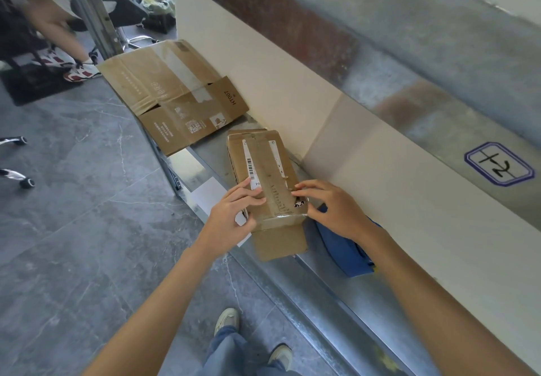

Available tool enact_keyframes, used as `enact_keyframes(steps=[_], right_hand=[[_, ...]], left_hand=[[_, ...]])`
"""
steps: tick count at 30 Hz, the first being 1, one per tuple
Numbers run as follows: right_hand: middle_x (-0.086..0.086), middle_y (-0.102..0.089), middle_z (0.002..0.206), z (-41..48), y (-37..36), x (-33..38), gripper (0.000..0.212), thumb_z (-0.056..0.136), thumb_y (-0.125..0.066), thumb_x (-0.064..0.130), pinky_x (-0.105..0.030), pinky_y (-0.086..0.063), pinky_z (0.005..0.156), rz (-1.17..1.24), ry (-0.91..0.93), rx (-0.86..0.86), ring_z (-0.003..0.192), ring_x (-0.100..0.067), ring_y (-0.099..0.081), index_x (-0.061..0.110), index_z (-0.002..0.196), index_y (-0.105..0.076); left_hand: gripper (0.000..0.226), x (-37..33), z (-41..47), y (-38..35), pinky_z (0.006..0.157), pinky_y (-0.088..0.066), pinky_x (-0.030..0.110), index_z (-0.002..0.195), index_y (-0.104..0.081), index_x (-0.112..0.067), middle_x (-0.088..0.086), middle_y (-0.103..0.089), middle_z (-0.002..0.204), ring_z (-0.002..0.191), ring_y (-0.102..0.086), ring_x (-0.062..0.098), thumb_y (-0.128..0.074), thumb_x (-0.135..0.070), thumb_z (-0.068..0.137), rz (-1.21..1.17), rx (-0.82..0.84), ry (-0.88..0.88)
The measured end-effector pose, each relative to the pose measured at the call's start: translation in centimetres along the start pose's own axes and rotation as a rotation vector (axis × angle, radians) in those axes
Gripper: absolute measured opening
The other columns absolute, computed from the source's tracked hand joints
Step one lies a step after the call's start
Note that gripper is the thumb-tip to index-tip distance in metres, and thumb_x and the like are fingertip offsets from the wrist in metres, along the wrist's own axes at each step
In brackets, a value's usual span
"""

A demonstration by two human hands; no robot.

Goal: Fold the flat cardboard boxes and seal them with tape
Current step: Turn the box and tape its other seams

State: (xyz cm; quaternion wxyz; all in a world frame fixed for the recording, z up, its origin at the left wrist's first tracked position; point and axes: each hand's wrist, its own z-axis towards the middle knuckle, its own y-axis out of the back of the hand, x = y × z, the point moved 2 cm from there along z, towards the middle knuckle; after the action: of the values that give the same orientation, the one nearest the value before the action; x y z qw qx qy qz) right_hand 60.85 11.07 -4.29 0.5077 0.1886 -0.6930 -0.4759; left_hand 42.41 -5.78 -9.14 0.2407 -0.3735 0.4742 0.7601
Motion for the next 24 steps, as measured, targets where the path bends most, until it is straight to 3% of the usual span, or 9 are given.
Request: enact_keyframes(steps=[4,9,14,19,24], right_hand=[[0.017,-0.053,0.138,-0.1,0.1,-0.2,0.067,0.081,-0.052,-0.008,-0.018,-0.045,0.086,-0.027,-0.003,0.020,0.119,-0.007,-0.052,0.031,0.135,-0.060],[0.013,-0.057,0.133,0.4,-0.5,-0.2,0.059,0.086,-0.054,-0.012,-0.013,-0.043,0.078,-0.020,0.015,-0.049,0.111,-0.010,-0.058,0.025,0.131,-0.064],[0.006,-0.061,0.128,0.6,-1.0,0.3,0.043,0.092,-0.058,-0.003,-0.030,-0.053,0.086,-0.057,0.060,-0.117,0.109,-0.015,-0.060,0.019,0.127,-0.066],[0.001,-0.063,0.127,0.1,-1.4,0.4,0.043,0.093,-0.057,-0.006,-0.031,-0.048,0.087,-0.141,0.097,-0.150,0.108,-0.020,-0.061,0.015,0.129,-0.065],[0.001,-0.064,0.124,0.0,-1.6,0.4,0.035,0.096,-0.058,0.001,-0.041,-0.052,0.084,-0.154,0.100,-0.180,0.108,-0.020,-0.062,0.014,0.127,-0.066]], left_hand=[[0.047,0.0,0.1,0.2,0.115,-0.034,0.025,0.115,-0.073,-0.013,-0.003,-0.064,0.130,0.143,-0.037,0.012,-0.059,0.014,0.078,0.002,0.023,0.027],[0.045,0.1,0.0,-0.1,0.114,-0.038,0.034,0.113,-0.073,-0.011,-0.005,-0.063,0.129,0.142,-0.038,0.015,-0.057,0.017,0.082,0.005,-0.001,0.026],[0.046,0.5,-0.1,-0.5,0.115,-0.036,0.029,0.113,-0.073,-0.011,-0.007,-0.061,0.130,0.143,-0.037,0.012,-0.056,0.019,0.082,0.022,-0.037,-0.010],[0.045,0.7,-0.4,-1.0,0.113,-0.036,0.022,0.114,-0.071,-0.010,-0.002,-0.062,0.131,0.144,-0.036,0.013,-0.053,0.019,0.083,0.009,-0.079,-0.031],[0.046,0.9,-0.5,-1.1,0.112,-0.040,0.029,0.115,-0.071,-0.010,-0.003,-0.062,0.131,0.144,-0.035,0.012,-0.052,0.018,0.085,0.002,-0.078,-0.020]])
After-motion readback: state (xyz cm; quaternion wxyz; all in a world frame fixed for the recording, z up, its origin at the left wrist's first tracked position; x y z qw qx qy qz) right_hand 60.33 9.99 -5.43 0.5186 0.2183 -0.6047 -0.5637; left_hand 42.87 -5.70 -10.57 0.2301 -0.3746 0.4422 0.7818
